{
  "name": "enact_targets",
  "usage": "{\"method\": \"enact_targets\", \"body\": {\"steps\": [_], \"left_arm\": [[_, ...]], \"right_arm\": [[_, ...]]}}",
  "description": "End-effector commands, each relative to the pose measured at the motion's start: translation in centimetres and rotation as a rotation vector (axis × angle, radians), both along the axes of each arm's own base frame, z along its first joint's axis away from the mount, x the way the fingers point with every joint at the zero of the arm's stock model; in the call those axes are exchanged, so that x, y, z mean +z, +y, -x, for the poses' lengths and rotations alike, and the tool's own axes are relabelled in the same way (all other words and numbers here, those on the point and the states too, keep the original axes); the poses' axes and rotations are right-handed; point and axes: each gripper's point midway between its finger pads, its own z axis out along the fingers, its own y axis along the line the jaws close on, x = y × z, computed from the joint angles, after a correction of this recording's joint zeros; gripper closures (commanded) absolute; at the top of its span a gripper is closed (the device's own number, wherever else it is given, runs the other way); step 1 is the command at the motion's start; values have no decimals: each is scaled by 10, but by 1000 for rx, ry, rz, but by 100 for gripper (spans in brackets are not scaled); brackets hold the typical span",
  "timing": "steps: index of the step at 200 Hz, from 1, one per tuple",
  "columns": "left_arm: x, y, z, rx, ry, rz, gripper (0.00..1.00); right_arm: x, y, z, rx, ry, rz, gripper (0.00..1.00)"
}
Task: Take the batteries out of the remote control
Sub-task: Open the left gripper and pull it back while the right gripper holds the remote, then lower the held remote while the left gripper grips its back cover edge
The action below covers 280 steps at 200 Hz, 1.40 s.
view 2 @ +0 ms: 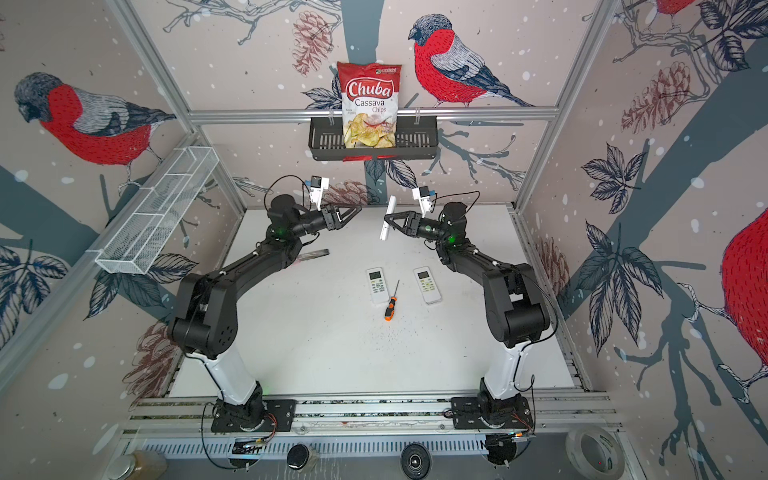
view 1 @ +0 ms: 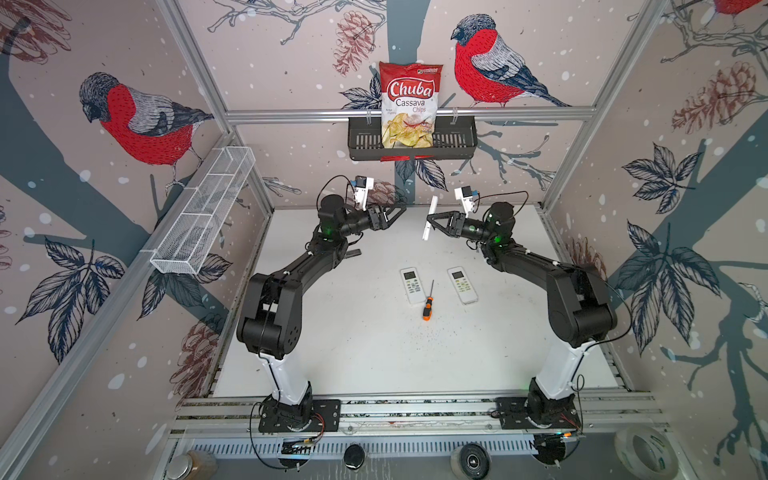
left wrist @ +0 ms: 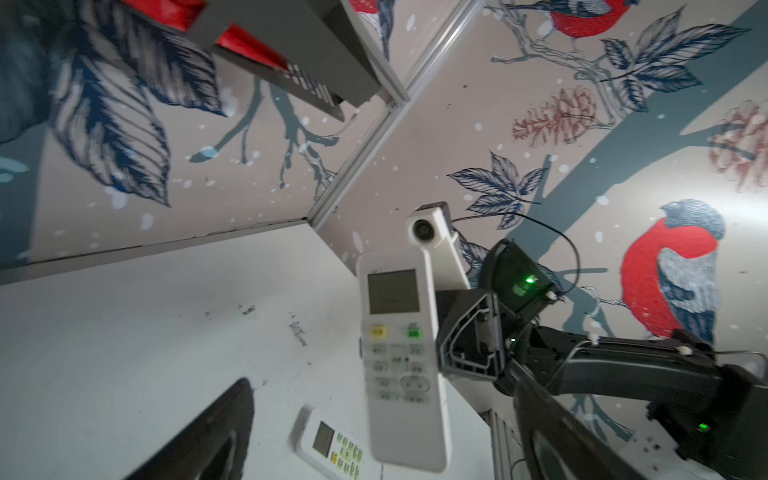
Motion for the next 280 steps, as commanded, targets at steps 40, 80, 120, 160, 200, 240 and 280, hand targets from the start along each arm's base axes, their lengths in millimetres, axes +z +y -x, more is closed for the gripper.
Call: {"method": "enact_targets", "body": {"steps": [40, 80, 120, 160, 200, 240, 280], "left_arm": [[-27, 33, 19, 323, -161, -118, 10], [-40, 23, 47, 474, -250, -204, 16], [-63, 4, 66, 554, -256, -201, 18], [-73, -19, 67, 589, -244, -158, 28], [-85, -52, 60, 568, -254, -123, 30], [-93, -78, 51, 509, -227, -49, 31], [-98, -102, 41, 453, -220, -35, 34]], "right_arm": [[-7, -39, -22, -291, 150, -51, 56], [-32, -64, -31, -487, 294, -3, 55], [-64, -91, -37, -684, 457, 5, 55], [-87, -114, -39, -831, 541, 43, 56], [-86, -120, -38, -895, 548, 26, 57], [-83, -115, -38, -909, 526, 12, 58], [-83, -109, -41, -918, 503, 17, 59]]}}
